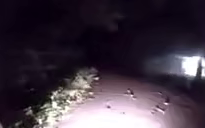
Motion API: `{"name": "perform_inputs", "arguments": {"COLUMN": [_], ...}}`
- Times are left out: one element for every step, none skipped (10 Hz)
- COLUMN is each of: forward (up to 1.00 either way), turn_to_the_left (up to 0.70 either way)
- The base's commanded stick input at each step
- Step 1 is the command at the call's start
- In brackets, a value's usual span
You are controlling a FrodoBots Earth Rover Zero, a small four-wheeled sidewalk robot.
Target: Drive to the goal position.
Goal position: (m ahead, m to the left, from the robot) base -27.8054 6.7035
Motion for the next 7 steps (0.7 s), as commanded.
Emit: {"name": "perform_inputs", "arguments": {"forward": [-1.00, -1.00, -1.00, -1.00, -1.00, -1.00, -0.67], "turn_to_the_left": [-0.27, -0.27, -0.27, -0.27, -0.27, -0.27, -0.33]}}
